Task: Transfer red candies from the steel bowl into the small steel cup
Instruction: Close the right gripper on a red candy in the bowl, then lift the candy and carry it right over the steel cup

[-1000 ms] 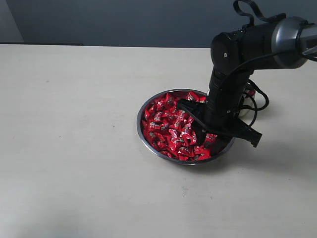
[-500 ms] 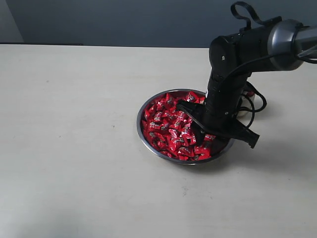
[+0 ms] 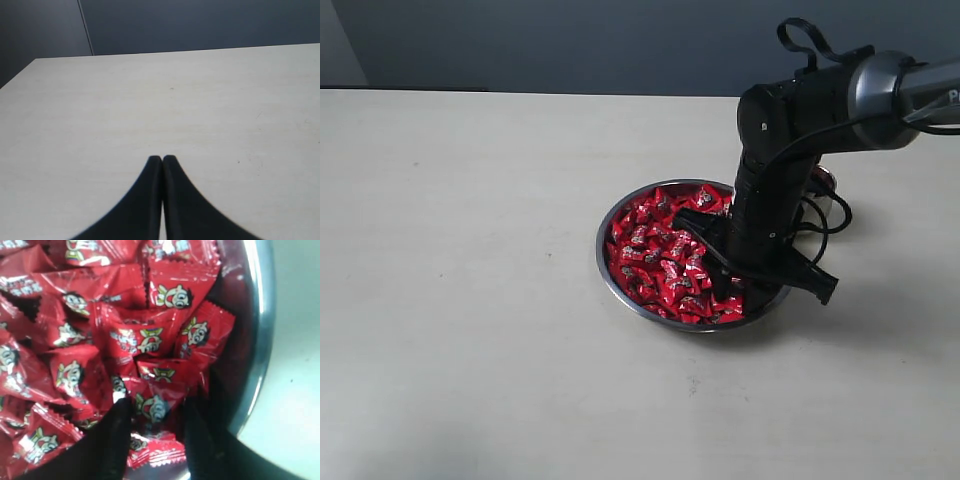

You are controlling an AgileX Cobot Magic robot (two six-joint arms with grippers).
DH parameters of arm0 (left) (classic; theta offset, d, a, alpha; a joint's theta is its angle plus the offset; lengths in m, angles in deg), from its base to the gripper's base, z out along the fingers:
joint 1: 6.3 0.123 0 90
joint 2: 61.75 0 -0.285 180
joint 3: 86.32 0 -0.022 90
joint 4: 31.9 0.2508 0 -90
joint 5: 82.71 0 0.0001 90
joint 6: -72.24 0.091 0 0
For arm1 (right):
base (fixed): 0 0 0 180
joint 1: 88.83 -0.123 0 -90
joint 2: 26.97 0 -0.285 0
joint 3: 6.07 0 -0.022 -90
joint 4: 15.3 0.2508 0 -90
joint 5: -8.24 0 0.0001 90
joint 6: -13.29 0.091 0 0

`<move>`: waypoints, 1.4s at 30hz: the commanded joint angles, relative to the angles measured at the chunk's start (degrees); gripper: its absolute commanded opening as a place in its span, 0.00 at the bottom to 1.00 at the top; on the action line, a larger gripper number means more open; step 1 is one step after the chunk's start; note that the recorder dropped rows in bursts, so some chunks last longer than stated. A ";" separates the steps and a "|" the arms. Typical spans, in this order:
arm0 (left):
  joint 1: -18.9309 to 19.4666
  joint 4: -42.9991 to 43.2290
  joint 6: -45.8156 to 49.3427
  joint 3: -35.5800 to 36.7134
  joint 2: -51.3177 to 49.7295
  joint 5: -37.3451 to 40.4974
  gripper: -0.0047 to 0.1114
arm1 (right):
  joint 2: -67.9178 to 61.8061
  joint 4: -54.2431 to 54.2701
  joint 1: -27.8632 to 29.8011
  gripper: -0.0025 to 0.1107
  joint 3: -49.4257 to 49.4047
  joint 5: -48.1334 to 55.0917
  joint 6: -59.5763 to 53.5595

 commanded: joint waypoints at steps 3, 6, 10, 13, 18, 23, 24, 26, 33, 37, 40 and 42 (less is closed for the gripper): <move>-0.38 0.11 -0.08 0.26 0.27 -0.45 0.04 | -0.08 -1.10 -0.15 0.18 0.36 -0.10 -0.03; -0.38 0.11 -0.08 0.26 0.27 -0.45 0.04 | -0.08 -1.68 -0.15 0.02 0.36 -0.10 -0.03; -0.38 0.11 -0.08 0.26 0.27 -0.45 0.04 | -0.08 -1.68 -0.15 0.02 0.36 -0.10 -0.15; -0.38 0.11 -0.08 0.26 0.27 -0.45 0.04 | 1.09 -2.22 -0.15 0.02 0.86 0.13 -0.86; -0.38 0.11 -0.08 0.26 0.27 -0.45 0.04 | 5.77 -3.44 -0.15 0.02 1.72 0.20 -1.12; -0.38 0.11 -0.08 0.26 0.27 -0.45 0.04 | 10.55 -7.08 -0.15 0.02 1.72 0.56 -1.74; -0.38 0.11 -0.08 0.26 0.27 -0.45 0.04 | 11.20 -8.16 -0.15 0.02 1.72 0.56 -2.19; -0.38 0.11 -0.08 0.26 0.27 -0.45 0.04 | 12.61 -10.80 -0.05 0.02 1.72 0.44 -5.87; -0.38 0.11 -0.08 0.26 0.27 -0.45 0.04 | 16.02 -10.71 8.93 0.02 2.17 0.58 -22.57; -0.38 0.11 -0.08 0.26 0.27 -0.45 0.04 | 16.02 -10.83 14.37 0.02 5.03 0.63 -30.73; -0.38 0.11 -0.08 0.26 0.27 -0.45 0.04 | 15.48 -9.43 17.62 0.02 7.58 0.50 -35.06; -0.38 0.11 -0.08 0.26 0.27 -0.45 0.04 | 14.51 -7.14 19.40 0.02 9.14 0.50 -38.65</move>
